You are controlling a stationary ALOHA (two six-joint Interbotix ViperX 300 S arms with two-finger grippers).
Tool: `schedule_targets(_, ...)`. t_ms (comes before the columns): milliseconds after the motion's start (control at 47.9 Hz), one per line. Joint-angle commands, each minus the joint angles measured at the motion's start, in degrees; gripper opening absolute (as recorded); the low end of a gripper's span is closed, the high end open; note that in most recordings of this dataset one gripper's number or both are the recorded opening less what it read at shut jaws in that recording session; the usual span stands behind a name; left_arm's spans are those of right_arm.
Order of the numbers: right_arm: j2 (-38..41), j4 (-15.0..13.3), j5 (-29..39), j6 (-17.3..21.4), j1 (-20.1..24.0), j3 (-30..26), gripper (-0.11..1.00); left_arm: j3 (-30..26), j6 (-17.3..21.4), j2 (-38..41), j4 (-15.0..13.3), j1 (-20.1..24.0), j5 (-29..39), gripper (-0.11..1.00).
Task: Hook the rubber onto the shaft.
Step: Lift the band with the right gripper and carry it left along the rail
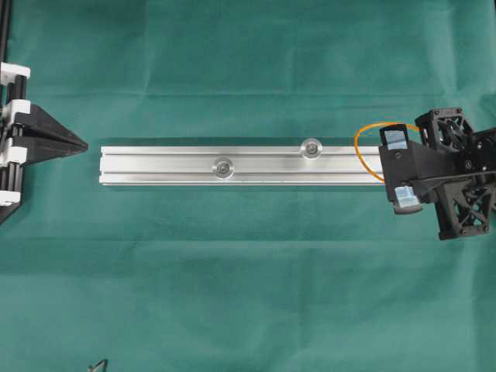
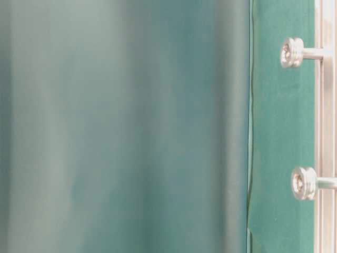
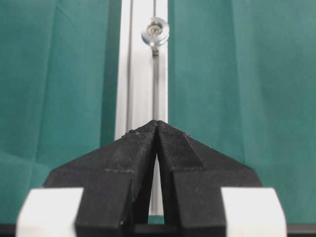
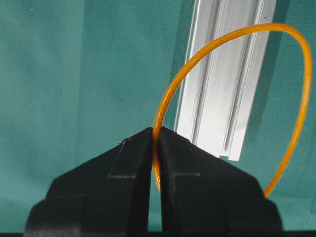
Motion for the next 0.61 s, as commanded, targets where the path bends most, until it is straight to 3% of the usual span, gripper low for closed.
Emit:
schedule_targets(0,-0.6,-0.1,0.0,0.1,-0.1,-1.5,0.06,-1.7,0.1,0.4,0.2,-0.1,-0.4,0.00)
schedule_targets(272,-0.6,-0.2,0.0,0.1,-0.1,-1.6,0.06,-1.8,0.1,0.4,0.2,-0.1,-0.3,0.00)
schedule_targets(585,0.4,-2.7,0.0,0.0,-0.1,-4.0,0.06,-1.7,0.1,0.4,0.2,-0.1,-0.3,0.00)
